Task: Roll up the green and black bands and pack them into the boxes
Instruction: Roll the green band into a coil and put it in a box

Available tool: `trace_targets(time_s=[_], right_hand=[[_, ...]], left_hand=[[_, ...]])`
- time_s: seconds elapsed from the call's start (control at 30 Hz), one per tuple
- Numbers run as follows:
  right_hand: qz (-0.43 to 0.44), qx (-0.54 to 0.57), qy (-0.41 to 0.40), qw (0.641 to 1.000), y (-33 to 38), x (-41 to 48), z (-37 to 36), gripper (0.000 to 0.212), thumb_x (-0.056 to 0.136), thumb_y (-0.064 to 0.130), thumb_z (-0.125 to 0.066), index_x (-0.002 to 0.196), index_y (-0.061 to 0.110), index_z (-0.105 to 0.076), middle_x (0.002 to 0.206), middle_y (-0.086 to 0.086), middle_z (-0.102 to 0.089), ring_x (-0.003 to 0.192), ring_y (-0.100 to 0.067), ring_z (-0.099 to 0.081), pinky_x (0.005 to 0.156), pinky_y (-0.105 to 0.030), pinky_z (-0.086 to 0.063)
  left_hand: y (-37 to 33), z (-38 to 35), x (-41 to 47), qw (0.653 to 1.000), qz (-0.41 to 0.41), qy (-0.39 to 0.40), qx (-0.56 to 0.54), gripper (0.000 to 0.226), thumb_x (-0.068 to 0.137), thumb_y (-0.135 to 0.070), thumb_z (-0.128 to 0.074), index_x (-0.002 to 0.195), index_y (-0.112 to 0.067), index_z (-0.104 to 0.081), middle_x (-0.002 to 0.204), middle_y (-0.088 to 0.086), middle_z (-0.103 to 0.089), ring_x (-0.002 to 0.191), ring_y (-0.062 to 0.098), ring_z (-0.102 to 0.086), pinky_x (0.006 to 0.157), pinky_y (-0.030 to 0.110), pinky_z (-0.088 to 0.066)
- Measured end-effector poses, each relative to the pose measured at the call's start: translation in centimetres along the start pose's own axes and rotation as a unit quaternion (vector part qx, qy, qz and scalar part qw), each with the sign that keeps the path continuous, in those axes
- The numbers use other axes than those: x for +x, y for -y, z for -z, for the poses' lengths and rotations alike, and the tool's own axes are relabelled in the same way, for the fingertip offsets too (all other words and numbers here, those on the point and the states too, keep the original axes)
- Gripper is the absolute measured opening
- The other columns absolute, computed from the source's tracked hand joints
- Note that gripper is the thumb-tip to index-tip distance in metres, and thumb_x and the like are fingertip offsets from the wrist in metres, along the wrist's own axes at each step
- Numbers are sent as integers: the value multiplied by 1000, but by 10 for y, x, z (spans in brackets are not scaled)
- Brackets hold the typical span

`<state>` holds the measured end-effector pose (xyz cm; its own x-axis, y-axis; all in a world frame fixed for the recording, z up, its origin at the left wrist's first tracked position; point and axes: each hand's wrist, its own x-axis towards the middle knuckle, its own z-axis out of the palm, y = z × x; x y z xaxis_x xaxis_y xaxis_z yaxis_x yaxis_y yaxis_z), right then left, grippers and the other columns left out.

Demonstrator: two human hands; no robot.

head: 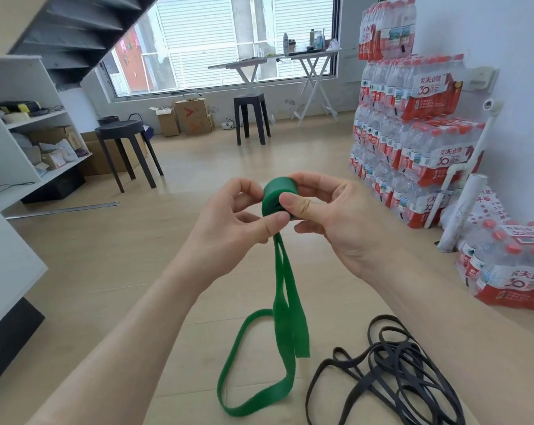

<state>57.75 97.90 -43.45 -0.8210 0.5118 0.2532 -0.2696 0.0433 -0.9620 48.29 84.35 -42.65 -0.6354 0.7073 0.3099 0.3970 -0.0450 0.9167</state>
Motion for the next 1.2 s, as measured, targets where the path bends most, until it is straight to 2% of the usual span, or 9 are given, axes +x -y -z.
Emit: trace_targets(time_s=[0.17,0.27,0.37,0.43,0.53,0.8,0.9,1.03,1.2], right_hand=[[-37,-50,57,996,4,3,5,43,65,33,-75,106,20,-68,98,3,-75,81,1,-65,72,-23,-39],[-92,-50,172,980,0,3,7,57,72,39,-76,123,25,-55,110,6,-72,99,1,-64,82,-28,-40],[-105,-14,249,963,-13,1,-4,43,75,19,-74,114,13,-58,101,-1,-72,100,-12,-66,90,-30,-47],[-72,-62,211,973,-13,2,-12,20,76,8,-76,92,11,-65,83,-4,-70,83,-16,-67,87,-33,-52],[-51,-173,144,973,-3,6,-12,11,77,11,-75,76,13,-65,63,2,-59,60,-12,-58,65,-26,-50],[-35,-246,145,958,5,8,-1,20,75,24,-79,91,16,-72,73,4,-63,69,-7,-57,69,-24,-43],[-48,-208,176,961,14,6,4,33,75,41,-76,90,12,-71,65,4,-58,60,-6,-52,62,-19,-41],[-81,-175,180,965,12,3,2,66,71,71,-49,74,6,-58,57,-5,-54,43,-7,-44,52,-21,-31],[-94,-163,147,971,-4,6,-3,76,64,72,-59,85,-1,-66,61,-4,-57,56,-16,-51,54,-23,-36]], left_hand=[[-2,2,1,998,-20,-50,-28,40,65,-9,-80,91,1,-52,81,13,-74,67,38,-67,57,32,-55],[-7,3,0,994,-22,-48,-91,39,62,-14,-75,90,-2,-51,70,9,-72,56,25,-64,53,27,-52],[-10,-1,2,982,-10,-43,-183,31,63,-11,-71,87,-7,-50,60,4,-67,42,16,-54,45,23,-47],[-9,0,3,977,-1,-54,-204,30,65,-9,-70,88,-8,-50,59,6,-65,41,16,-51,44,23,-47],[-5,8,4,977,1,-63,-202,31,66,-8,-69,92,-10,-52,63,6,-67,47,18,-54,49,22,-49],[6,24,6,984,7,-10,-180,34,69,0,-68,97,-15,-56,75,12,-70,60,23,-58,58,25,-53],[4,29,7,988,-1,8,-157,38,67,5,-67,97,-14,-54,75,11,-72,64,22,-62,59,25,-53],[-3,30,5,998,-27,57,2,40,71,20,-68,96,-7,-52,85,14,-73,72,37,-61,68,38,-55],[-8,24,5,990,-62,69,107,40,72,20,-67,97,-9,-56,87,11,-69,80,42,-56,75,49,-53]])
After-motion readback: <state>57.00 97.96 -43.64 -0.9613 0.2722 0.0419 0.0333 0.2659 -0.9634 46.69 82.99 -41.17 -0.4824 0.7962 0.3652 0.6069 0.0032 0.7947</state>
